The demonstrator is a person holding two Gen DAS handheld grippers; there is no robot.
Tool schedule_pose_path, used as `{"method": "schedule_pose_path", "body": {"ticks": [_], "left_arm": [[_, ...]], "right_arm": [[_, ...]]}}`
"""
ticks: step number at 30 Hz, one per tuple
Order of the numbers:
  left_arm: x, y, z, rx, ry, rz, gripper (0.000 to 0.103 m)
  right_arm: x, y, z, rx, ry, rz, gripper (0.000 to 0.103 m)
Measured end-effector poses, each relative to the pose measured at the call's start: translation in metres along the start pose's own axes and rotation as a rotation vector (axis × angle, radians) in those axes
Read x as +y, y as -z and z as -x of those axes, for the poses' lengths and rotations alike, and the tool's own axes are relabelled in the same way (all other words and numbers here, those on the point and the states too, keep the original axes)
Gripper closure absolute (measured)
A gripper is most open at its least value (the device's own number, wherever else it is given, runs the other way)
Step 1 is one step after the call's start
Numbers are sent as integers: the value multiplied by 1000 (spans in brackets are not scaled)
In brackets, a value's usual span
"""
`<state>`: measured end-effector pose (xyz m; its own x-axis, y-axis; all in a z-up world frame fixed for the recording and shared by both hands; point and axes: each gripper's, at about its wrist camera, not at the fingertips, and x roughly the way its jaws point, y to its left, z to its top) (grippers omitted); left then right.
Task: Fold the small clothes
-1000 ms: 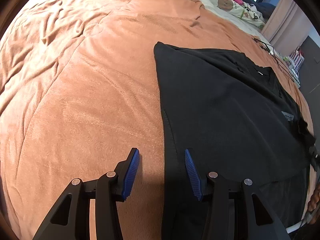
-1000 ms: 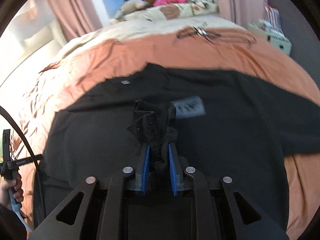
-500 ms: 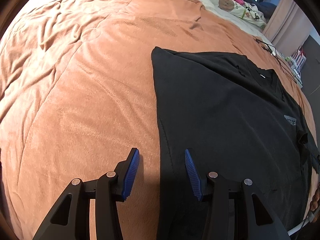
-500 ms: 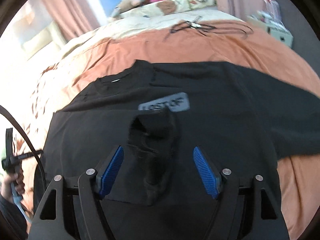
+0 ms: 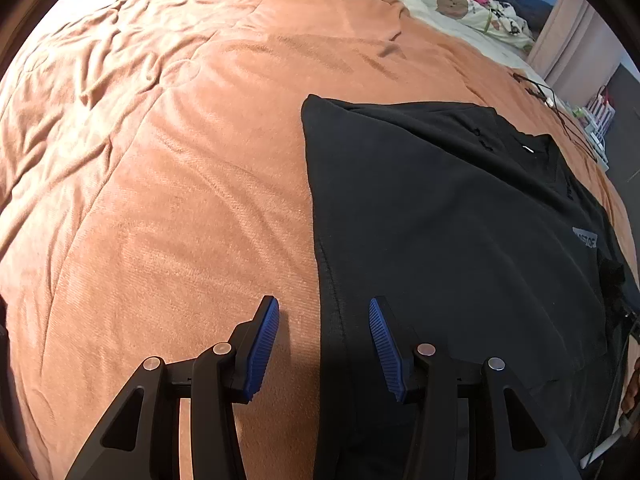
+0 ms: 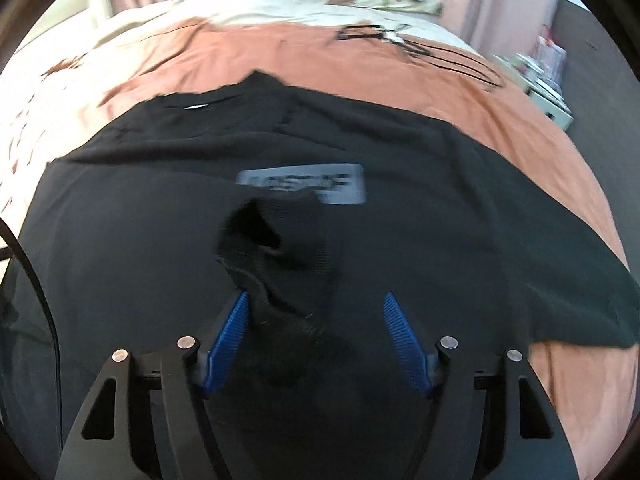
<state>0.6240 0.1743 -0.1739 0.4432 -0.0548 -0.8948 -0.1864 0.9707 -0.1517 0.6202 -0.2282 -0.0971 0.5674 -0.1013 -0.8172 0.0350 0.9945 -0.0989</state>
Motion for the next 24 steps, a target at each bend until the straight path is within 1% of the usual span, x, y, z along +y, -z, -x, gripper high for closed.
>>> {"method": "schedule_pose_path", "body": {"ticks": [4, 5, 6, 8, 10, 14, 17, 19, 22, 23, 24], "left_arm": [[-1, -2, -2, -2, -2, 4, 54], [-2, -2, -2, -2, -2, 4, 54], [-2, -3, -2, -2, 0, 4, 54], [-3, -5, -3, -4, 3, 1, 54], [-2, -6, -2, -9, 10, 2, 54], [-1, -12, -4, -11, 7, 8, 54], [-1, -17, -8, -10, 1, 8, 54], [0, -20, -12, -10, -1, 12, 54], [0, -26, -18, -13, -6, 8, 54], [0, -28, -20, -13, -6, 7, 54], [1, -32, -22, -14, -6, 10, 54]], "right_arm": [[-40, 7, 4, 14, 78, -101, 35], [-51, 8, 6, 7, 73, -131, 35], [-54, 9, 8, 0, 50, -150, 35], [-64, 9, 11, -16, -56, -193, 35], [-66, 6, 8, -17, -140, -211, 35], [-63, -6, -9, -17, -239, -207, 35], [-57, -15, -26, -5, -280, -210, 35], [-57, -24, -45, 20, -305, -213, 35], [-60, -29, -64, 43, -289, -202, 36], [-58, -29, -65, 46, -291, -198, 39], [-57, -30, -70, 54, -301, -193, 52]]}}
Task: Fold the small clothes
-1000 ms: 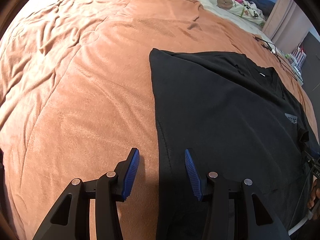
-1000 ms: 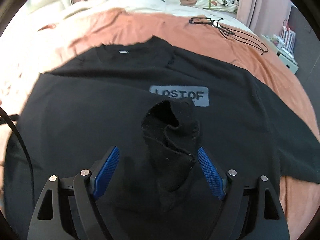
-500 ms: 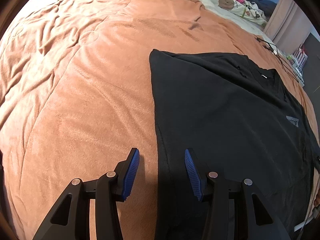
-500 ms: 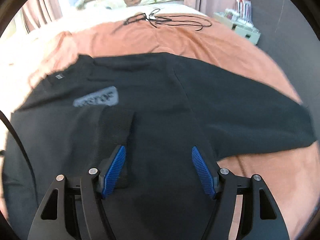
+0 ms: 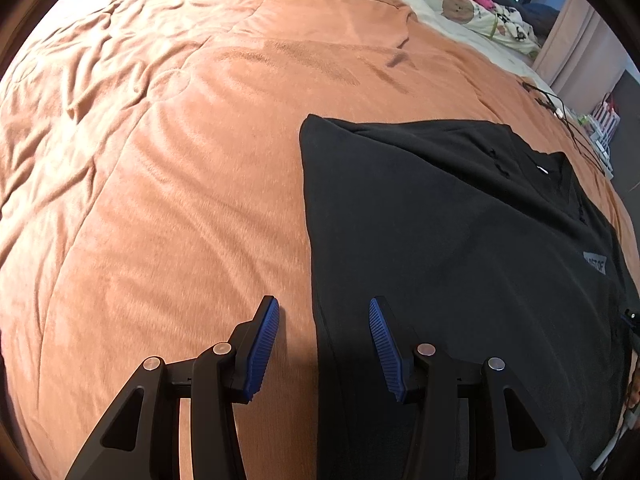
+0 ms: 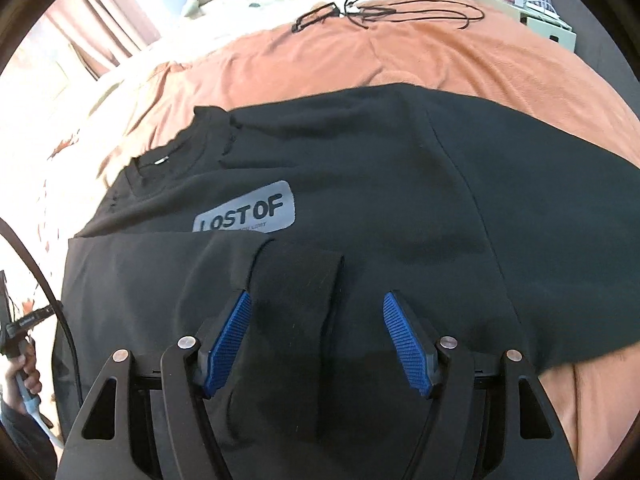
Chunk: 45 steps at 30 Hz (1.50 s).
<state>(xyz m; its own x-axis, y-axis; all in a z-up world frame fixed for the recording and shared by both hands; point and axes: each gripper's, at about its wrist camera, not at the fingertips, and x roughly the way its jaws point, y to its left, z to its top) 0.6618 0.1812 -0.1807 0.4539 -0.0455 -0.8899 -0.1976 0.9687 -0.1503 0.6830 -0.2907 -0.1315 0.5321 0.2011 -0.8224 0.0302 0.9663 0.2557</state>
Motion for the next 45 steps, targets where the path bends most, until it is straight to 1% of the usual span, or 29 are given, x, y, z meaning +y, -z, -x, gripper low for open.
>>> {"method": "schedule_pose_path", "body": {"ticks": [1, 2, 4, 5, 6, 8, 11, 12, 13, 14, 15, 16, 19, 21, 23, 25, 28, 29, 30, 31, 32, 33, 34, 35, 38, 45], "left_arm": [[1, -2, -2, 0, -3, 3, 54], [2, -4, -4, -1, -9, 4, 54], [5, -10, -8, -4, -11, 13, 54], [6, -13, -10, -5, -2, 19, 54], [7, -16, -13, -5, 6, 25, 54], [9, -22, -17, -12, 10, 33, 54], [10, -30, -23, -19, 8, 38, 54], [9, -31, -24, -20, 6, 38, 61], [8, -33, -25, -21, 3, 32, 65], [6, -35, -26, -24, -2, 24, 71], [5, -37, -26, -28, -8, 14, 82], [3, -38, -27, -28, -13, 4, 85], [2, -41, -26, -37, -67, -7, 86], [1, -41, -25, -35, -74, -8, 86], [1, -38, -21, -18, -76, -19, 86], [2, -33, -16, -8, -68, -24, 86], [5, -22, -3, 19, -42, -27, 84], [6, -17, 2, 27, -29, -31, 82], [6, -13, 6, 30, -22, -37, 77], [5, -7, 12, 30, -20, -46, 73], [4, -1, 18, 26, -19, -58, 64], [3, 5, 23, 23, -18, -67, 56], [0, 10, 28, 20, -14, -76, 53], [-2, 16, 32, 20, -9, -84, 52], [-5, 29, 40, 34, -3, -95, 52], [-9, 56, 46, 58, -19, -121, 52]], "right_arm": [[1, -1, -5, 11, -11, 0, 63], [3, -2, -8, 16, -11, 3, 68], [8, -3, -12, 15, 7, 30, 86], [11, -3, -13, 13, 19, 46, 91], [12, -3, -12, 12, 34, 58, 100], [12, -3, -10, -3, 40, 58, 102], [15, -4, 5, -45, 60, 62, 103], [16, -5, 10, -62, 61, 67, 103], [19, -6, 15, -75, 66, 73, 103], [21, -8, 19, -90, 71, 79, 103], [23, -10, 22, -100, 77, 82, 103], [24, -11, 26, -112, 91, 82, 103], [23, -10, 32, -127, 136, 54, 103], [25, -5, 28, -103, 160, 46, 103], [28, 1, 19, -65, 194, 66, 103], [29, 3, 8, -18, 198, 74, 102], [27, 6, 9, -4, 177, 41, 99], [26, 8, 12, -4, 167, 31, 99], [24, 9, 15, -6, 153, 28, 93], [24, 8, 18, -13, 147, 29, 80], [21, 8, 25, -22, 147, 31, 71], [20, 11, 32, -44, 150, 34, 52], [17, 14, 39, -60, 150, 34, 43], [13, 16, 44, -68, 147, 33, 43], [5, 27, 60, -72, 126, 17, 43], [-22, 53, 101, -95, 127, -24, 43]]}}
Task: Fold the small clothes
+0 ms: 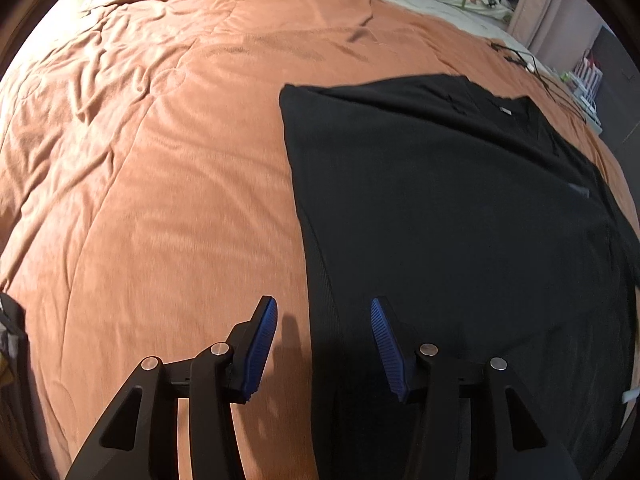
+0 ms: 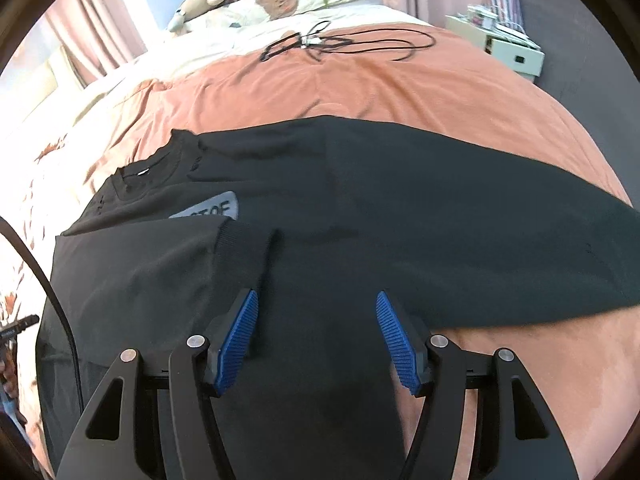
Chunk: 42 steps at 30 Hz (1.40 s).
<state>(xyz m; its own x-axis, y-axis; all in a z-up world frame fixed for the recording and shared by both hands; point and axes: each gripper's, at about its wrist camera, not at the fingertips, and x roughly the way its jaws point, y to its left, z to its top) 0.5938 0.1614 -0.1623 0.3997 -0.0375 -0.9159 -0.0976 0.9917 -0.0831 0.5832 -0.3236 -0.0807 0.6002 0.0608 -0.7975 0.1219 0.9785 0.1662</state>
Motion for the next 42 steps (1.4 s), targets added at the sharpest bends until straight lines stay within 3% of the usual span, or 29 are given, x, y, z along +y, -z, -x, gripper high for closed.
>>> {"method": "schedule_pose_path", "body": {"ticks": [5, 10, 12, 14, 20, 29, 37, 42], "left_arm": [[-4, 12, -4, 18, -11, -10, 53], [0, 20, -13, 44, 7, 32, 72], [-4, 22, -13, 42, 7, 25, 90], [-9, 22, -10, 34, -28, 16, 99], [-1, 21, -10, 35, -57, 67, 100], [-7, 13, 2, 19, -51, 66, 98], [-2, 9, 12, -7, -58, 93, 97], [-4, 6, 16, -22, -49, 97, 97]], "right_arm": [[-31, 13, 23, -20, 17, -54, 43], [-68, 27, 30, -17, 35, -139, 43], [-87, 33, 31, -23, 26, -205, 43], [-108, 39, 32, -33, 18, -268, 43], [-164, 64, 37, -70, 16, -460, 43], [-203, 85, 46, -194, -18, -683, 43], [-209, 95, 27, -288, -46, -809, 64], [-220, 110, 23, -384, -83, -933, 67]]}}
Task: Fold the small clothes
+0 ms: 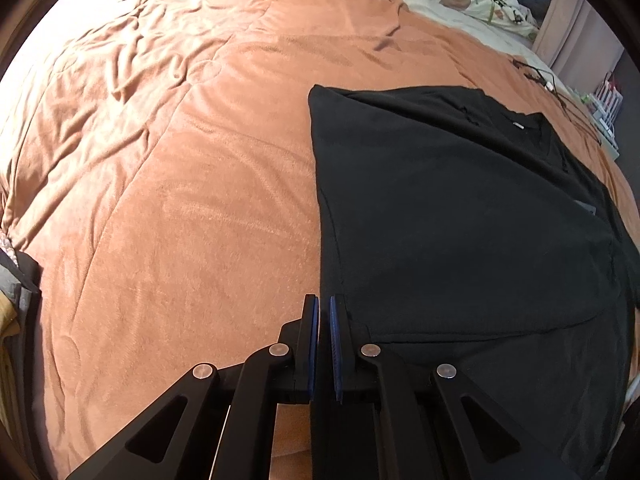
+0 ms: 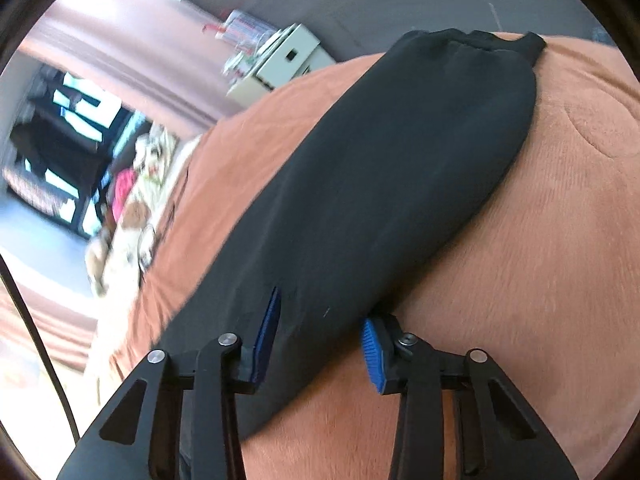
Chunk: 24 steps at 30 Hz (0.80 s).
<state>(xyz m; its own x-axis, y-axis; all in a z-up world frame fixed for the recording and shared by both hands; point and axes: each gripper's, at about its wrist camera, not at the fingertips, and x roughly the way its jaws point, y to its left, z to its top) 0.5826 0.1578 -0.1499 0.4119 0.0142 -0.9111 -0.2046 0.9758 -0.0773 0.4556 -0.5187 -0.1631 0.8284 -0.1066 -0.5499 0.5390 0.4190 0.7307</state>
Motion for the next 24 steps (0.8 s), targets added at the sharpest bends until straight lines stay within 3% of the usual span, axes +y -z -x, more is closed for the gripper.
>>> {"method": "schedule_pose_path", "body": {"ticks": [5, 7, 10, 19, 20, 24], "left_arm": [[-4, -2, 4, -14, 2, -12, 97], [-5, -2, 5, -19, 6, -13, 97], [-6, -4, 6, -23, 13, -13, 97], [-6, -5, 14, -36, 54, 7, 96], [-6, -5, 15, -36, 59, 8, 92], [-5, -5, 26, -58, 67, 16, 56]], "right_arm": [[-24, 13, 11, -64, -35, -83, 71], [-26, 21, 15, -65, -43, -74, 87], [-20, 29, 21, -66, -80, -29, 98], [40, 48, 59, -56, -171, 151, 99], [50, 51, 63, -47, -196, 164, 99], [94, 74, 79, -4, -277, 246, 99]]}}
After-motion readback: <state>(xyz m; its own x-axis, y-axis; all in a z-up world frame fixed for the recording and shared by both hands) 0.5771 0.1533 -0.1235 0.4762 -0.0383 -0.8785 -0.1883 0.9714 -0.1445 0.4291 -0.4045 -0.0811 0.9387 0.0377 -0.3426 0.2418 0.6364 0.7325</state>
